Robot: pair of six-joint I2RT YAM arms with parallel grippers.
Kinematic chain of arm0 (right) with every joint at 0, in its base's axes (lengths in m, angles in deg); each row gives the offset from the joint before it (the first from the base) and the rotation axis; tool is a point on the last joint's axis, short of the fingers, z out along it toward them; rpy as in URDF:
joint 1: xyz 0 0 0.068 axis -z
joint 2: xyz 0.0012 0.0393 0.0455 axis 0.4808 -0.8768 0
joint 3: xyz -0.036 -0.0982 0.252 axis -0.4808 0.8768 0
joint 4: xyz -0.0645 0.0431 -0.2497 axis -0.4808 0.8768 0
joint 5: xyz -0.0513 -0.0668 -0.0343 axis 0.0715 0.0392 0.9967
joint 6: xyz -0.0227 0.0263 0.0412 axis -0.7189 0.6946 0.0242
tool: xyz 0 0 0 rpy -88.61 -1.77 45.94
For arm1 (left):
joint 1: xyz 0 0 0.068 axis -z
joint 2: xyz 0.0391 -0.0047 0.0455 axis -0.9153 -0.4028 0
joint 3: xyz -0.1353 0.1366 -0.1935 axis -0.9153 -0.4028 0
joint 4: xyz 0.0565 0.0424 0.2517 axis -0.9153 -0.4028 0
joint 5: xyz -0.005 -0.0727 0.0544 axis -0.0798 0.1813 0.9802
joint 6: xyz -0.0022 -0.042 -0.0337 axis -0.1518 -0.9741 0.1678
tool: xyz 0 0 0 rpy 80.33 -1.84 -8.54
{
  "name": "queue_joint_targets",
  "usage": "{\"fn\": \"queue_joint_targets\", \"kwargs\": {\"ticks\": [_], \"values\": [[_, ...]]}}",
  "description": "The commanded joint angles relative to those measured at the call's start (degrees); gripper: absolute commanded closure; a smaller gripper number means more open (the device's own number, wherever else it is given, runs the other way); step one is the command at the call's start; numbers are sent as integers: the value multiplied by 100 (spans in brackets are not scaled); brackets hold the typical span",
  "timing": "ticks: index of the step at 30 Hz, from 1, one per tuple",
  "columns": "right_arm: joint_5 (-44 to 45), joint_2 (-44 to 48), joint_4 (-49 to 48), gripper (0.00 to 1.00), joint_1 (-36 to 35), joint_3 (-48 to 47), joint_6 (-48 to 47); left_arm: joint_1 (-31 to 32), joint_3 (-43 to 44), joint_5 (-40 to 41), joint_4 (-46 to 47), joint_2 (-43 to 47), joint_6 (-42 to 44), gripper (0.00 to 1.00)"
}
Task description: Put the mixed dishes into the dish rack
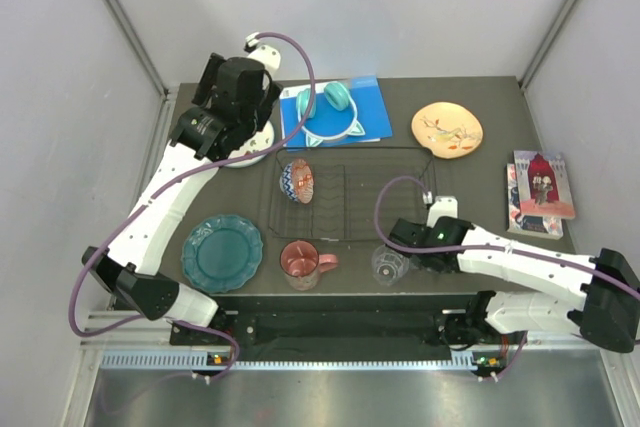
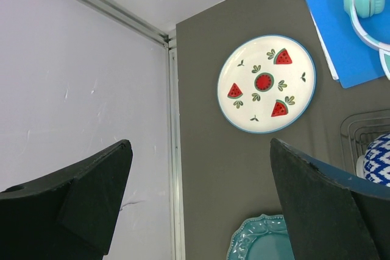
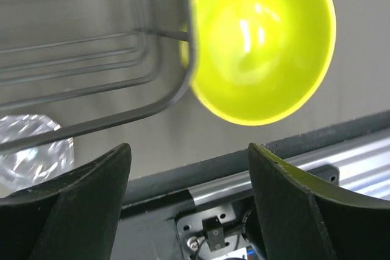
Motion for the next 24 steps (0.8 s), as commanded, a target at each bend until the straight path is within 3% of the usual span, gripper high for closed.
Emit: {"fn": "queue_joint_targets", "kwargs": {"ticks": [1,5,9,15,24], "values": [[597,-44,-93,25,-56,188,1124,-18,-32,-68,17,199,-71,1],[1036,-307,91,20,5,-66,1381,-45,-84,-121,0,225,-63,1],[1143,-361,-143,16,451,-181,909,-124,-146,-209,35,251,-63,1],[449,-185,-1172,16,1340,92,-243,-255,-234,-288,96,287,-54,1],[-280,-475,-1692,18,1631,337,-728,-317,-252,-350,140,304,-89,1]]}}
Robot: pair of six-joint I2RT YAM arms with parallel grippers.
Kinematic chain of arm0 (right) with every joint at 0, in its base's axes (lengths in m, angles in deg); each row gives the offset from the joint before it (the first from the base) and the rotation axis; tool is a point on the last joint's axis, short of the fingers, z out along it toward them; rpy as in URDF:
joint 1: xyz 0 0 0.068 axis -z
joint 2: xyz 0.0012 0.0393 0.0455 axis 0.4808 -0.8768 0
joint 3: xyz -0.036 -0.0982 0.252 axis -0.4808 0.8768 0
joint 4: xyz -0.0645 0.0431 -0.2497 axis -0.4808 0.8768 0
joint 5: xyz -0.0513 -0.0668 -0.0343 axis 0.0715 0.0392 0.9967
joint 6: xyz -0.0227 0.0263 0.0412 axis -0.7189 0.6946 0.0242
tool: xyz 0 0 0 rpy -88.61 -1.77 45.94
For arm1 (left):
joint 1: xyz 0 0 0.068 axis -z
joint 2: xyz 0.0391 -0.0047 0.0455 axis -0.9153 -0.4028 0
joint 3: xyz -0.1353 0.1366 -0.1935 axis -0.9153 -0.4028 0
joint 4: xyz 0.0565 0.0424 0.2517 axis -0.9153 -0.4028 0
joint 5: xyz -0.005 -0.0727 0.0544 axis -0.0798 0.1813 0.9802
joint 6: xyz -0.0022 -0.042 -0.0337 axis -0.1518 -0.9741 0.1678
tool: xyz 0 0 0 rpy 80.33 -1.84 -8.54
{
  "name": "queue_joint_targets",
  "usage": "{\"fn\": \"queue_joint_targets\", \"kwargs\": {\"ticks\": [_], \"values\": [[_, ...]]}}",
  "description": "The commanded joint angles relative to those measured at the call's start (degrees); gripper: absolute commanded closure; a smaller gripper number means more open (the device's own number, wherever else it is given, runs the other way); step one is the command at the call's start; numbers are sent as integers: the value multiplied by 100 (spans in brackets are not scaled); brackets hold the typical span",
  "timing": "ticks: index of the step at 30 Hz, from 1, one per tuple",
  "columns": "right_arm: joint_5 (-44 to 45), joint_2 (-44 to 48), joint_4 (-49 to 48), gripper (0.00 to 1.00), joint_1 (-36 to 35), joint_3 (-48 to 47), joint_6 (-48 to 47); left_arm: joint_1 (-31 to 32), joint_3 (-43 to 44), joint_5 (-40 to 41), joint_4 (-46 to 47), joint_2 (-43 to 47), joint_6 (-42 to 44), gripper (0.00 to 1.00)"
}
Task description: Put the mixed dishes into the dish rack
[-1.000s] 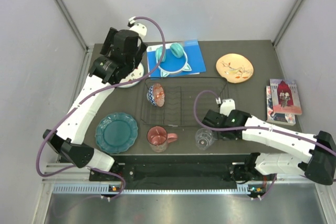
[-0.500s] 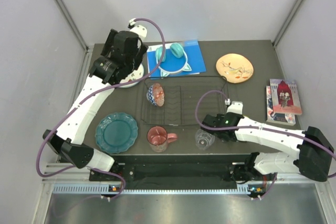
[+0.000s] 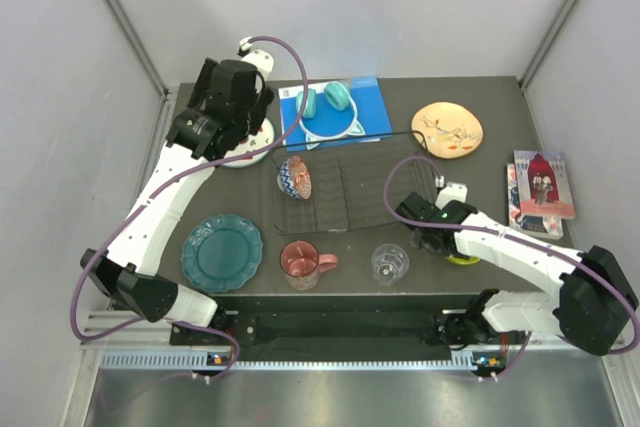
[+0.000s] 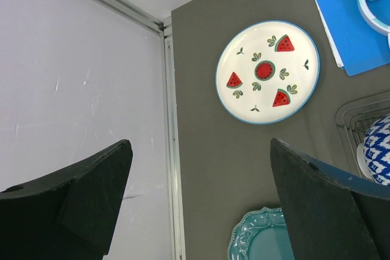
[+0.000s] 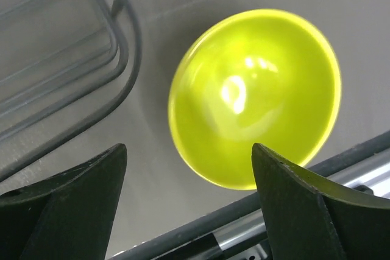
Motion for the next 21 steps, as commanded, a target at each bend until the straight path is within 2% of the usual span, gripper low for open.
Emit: {"fn": "queue_joint_targets", "kwargs": {"ticks": [1,4,10,13,16,19,21], "values": [[-375,-103,-534,19,125,156,-300,-27,6,-68,156,228,-71,1],[-463,-226,-578,22,134,209,-292,-27,15,-94,155,210,-71,1],[-559,-367,-675,34,143,262,-318,-27,59,-94,147,184,-89,1],[-647,-323,-675,46,152,367,-327,-35,42,-94,155,184,-80,1],[-752,-235,-701,64,152,464,-353,-35,33,-120,155,175,-106,1],[-876,-182,-754,71,143,508,-450,-35,33,-121,155,166,-142,1],[-920,-200,-763,72,143,517,-493,-35,24,-138,138,157,-168,1]]}}
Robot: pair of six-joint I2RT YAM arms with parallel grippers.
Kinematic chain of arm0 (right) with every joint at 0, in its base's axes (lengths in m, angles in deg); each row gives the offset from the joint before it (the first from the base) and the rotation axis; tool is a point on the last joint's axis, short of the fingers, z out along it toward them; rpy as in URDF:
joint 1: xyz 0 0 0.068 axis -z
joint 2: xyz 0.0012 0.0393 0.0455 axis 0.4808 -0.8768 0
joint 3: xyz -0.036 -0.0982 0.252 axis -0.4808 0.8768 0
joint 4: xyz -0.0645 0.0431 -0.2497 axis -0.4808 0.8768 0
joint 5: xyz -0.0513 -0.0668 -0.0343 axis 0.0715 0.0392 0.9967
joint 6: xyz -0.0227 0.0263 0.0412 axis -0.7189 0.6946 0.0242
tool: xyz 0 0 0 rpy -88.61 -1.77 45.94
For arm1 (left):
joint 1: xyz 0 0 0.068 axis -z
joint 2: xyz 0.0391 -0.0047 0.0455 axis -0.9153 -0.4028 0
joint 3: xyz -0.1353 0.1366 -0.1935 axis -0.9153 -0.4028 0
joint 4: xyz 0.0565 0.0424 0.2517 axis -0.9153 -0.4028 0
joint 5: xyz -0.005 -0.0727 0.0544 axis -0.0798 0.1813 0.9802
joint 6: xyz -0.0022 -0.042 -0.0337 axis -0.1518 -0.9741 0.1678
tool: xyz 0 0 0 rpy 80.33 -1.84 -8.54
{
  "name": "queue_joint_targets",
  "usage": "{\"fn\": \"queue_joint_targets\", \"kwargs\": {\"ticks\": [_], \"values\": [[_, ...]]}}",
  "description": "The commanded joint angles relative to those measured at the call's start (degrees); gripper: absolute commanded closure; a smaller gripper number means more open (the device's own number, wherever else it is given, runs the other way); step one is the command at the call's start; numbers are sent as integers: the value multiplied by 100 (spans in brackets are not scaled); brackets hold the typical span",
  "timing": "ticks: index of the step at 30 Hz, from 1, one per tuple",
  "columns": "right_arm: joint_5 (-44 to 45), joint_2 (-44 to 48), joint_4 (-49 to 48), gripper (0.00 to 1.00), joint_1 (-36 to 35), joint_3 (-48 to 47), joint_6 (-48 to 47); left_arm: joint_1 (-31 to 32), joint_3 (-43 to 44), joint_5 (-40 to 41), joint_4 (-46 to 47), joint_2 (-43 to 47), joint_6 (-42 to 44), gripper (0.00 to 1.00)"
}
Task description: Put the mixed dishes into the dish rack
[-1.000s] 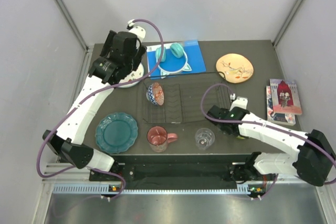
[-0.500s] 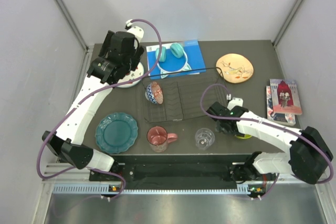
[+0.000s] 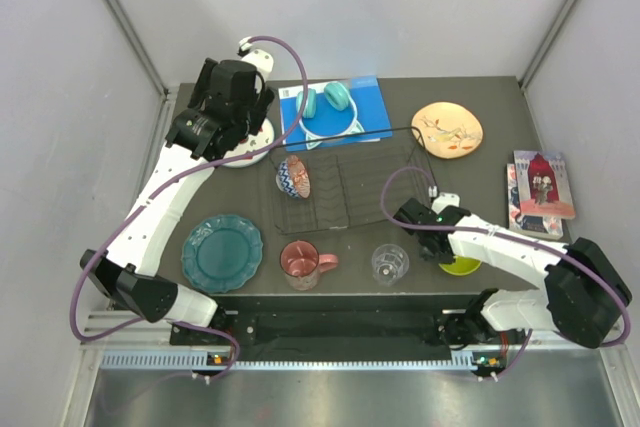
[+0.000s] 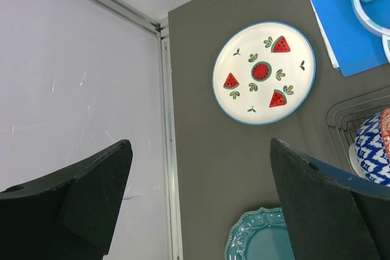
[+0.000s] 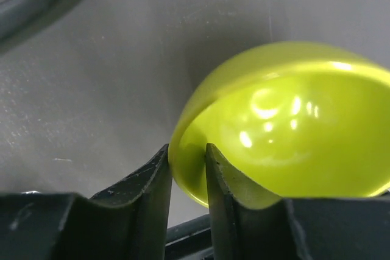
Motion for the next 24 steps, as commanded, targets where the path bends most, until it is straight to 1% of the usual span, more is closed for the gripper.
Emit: {"fn": "queue_joint_targets", "kwargs": {"ticks": [1,3,4,6,7,12,15,19,24], "values": [[-170,112,-155,74,31,32,-102,-22,26,-86,138,146,-137,1],[-170,139,-155,82,40,23,-111,-22,0,-94,138,155,-146,1],[-170,130,-164,89,40,23,-111,-22,-35,-86,129,173,-155,1],[-161,191,-138,95,40,14,-120,-22,-88,-112,147,208,-173,1],[-118,218,-129,100,40,5,-120,-22,-140,-103,155,217,-164,1],[-222,516,-93,100,23,-82,-137,-22,-176,-130,182,226,-190,1],[-740,727,-259,100,-100,-302,-286,-22,-132,-165,138,199,-234,1],[-1696,868,-453,100,-311,-688,-383,-22,-150,-130,138,199,-252,1],[-2331,1211,-305,100,-338,-1408,-699,-22,-403,-77,191,278,-225,1]]}}
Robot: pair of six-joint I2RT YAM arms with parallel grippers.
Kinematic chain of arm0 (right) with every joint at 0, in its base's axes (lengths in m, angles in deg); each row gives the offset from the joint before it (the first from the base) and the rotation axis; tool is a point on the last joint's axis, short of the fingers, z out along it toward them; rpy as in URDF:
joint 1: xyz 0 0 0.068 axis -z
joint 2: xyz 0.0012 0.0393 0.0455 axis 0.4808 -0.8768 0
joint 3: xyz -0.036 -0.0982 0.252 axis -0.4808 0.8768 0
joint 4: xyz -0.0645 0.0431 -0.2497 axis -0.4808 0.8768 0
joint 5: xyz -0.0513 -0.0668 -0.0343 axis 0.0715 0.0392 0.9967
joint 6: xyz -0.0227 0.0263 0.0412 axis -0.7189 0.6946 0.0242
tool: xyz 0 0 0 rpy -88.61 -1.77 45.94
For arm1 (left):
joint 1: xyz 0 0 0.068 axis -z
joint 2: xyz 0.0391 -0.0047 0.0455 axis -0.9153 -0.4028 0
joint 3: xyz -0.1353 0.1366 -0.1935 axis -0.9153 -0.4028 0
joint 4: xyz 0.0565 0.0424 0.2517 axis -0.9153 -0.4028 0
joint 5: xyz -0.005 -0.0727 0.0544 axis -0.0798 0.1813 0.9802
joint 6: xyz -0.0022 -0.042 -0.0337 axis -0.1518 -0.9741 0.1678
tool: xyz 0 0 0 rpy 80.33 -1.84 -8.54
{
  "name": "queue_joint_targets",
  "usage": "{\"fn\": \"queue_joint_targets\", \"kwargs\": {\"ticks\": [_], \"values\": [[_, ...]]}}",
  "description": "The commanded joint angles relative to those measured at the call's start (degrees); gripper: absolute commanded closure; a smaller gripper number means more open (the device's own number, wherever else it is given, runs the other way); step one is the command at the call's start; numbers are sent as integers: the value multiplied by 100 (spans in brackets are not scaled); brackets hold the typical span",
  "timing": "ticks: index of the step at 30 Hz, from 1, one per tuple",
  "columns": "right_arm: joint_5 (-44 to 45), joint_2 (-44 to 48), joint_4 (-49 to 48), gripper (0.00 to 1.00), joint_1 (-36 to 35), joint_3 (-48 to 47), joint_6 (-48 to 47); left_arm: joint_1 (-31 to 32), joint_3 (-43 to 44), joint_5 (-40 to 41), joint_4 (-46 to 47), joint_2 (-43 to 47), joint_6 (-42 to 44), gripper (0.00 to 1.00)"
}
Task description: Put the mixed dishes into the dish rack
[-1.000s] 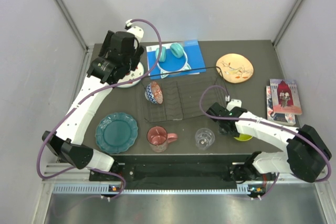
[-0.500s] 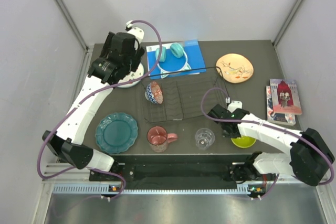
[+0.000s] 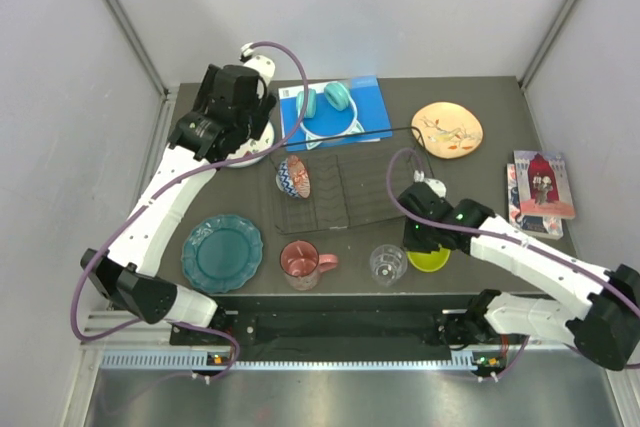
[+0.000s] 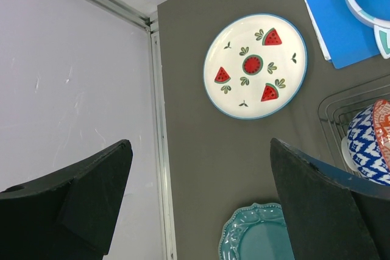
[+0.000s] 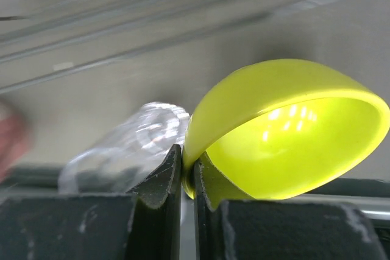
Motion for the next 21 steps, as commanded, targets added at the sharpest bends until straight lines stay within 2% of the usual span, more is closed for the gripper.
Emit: {"fn": "queue_joint_targets", "kwargs": {"ticks": [1,8,12,16,21], "values": [[-900,481,-17,100,-56,-904,-383,-20,-273,45,199,291,-96,1],[-1350,368,696,100,-56,-2520,-875,-134,-1046,-173,472,423,-377,1],[-1788,122,548,100,-56,-3198,-1121,-538,-1555,-491,910,389,-518,1],[-3226,-439,-680,100,-56,-3471,-1210,-1485,-1645,-1034,920,-76,-869,1],[-4652,-1284,-2508,100,-56,-3586,-947,-1892,-1776,-1606,946,-516,-1221,1]]}}
